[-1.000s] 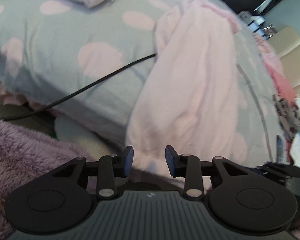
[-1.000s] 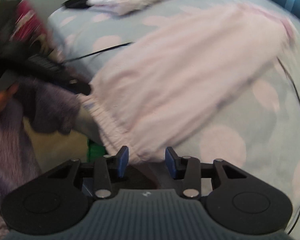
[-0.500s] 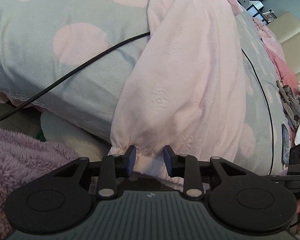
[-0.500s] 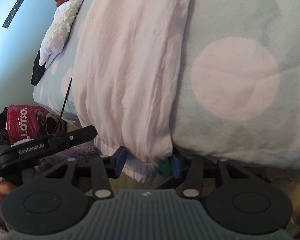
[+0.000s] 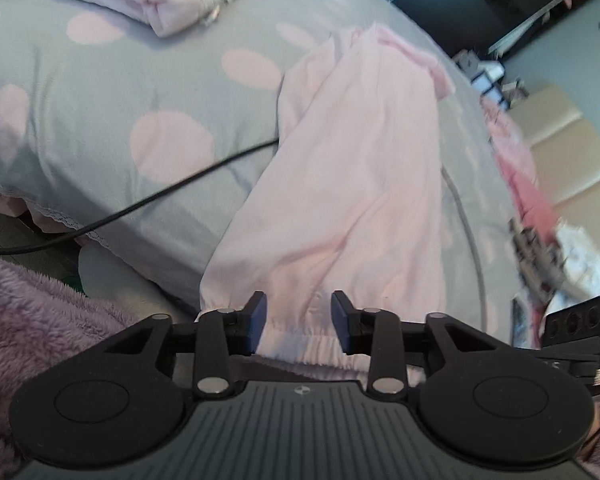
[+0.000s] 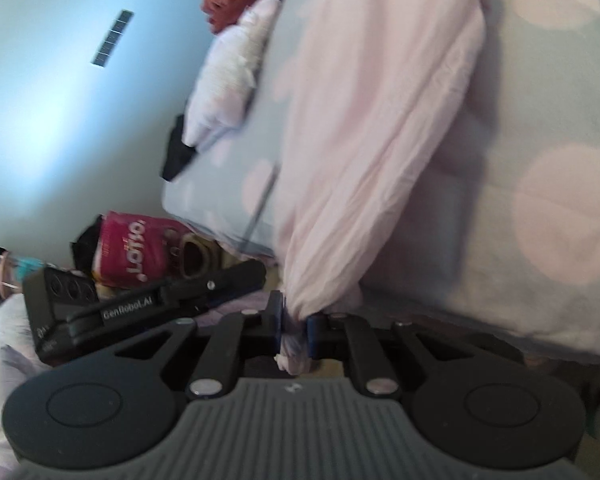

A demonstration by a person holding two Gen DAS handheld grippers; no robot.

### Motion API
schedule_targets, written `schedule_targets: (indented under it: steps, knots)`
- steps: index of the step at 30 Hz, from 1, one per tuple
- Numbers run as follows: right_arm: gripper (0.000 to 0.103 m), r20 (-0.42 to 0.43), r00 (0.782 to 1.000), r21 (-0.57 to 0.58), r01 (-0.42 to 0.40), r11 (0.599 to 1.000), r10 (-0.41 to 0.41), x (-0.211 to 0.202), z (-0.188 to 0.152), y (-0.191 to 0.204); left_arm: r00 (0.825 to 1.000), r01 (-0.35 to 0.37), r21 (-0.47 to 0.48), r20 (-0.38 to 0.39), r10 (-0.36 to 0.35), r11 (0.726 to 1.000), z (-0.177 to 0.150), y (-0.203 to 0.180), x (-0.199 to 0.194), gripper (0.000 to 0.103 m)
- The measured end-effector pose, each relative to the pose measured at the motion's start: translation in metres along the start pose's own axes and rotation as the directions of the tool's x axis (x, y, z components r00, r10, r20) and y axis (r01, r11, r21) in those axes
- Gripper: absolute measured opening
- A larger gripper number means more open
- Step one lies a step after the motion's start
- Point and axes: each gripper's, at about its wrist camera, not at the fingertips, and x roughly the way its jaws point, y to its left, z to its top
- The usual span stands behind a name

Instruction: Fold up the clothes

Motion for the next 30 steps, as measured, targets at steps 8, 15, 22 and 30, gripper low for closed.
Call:
schedule_targets:
  steps: [8, 15, 22, 30]
  knots:
    - [0.013, 0.047, 0.998, 0.058, -0.055, 0.997, 0.053, -0.009, 0.023, 0.021, 0.987, 0.163, -0.25, 0.05, -0.156, 0.954, -0.009, 0.01, -0.027, 0.05]
    - [0.013, 0.078, 0.994, 0.16, -0.086, 0.983, 0.074, 0.0, 0.04, 0.024, 0.975, 0.22, -0.393, 0.113, -0.191, 0.893, -0.028, 0.023, -0.018, 0.062]
    - [0.013, 0.111, 0.994, 0.177, -0.028, 0.984, 0.008, -0.022, 0.055, 0.017, 0.978, 0.207, -0.449, 0.123, -0.169, 0.869, -0.023, 0.03, -0.001, 0.062]
    - [0.013, 0.15, 0.956, 0.255, 0.209, 0.944, -0.252, -0.067, 0.088, -0.041, 0.981, 0.193, -0.408, 0.072, -0.18, 0.892, -0.01, 0.017, 0.05, 0.062]
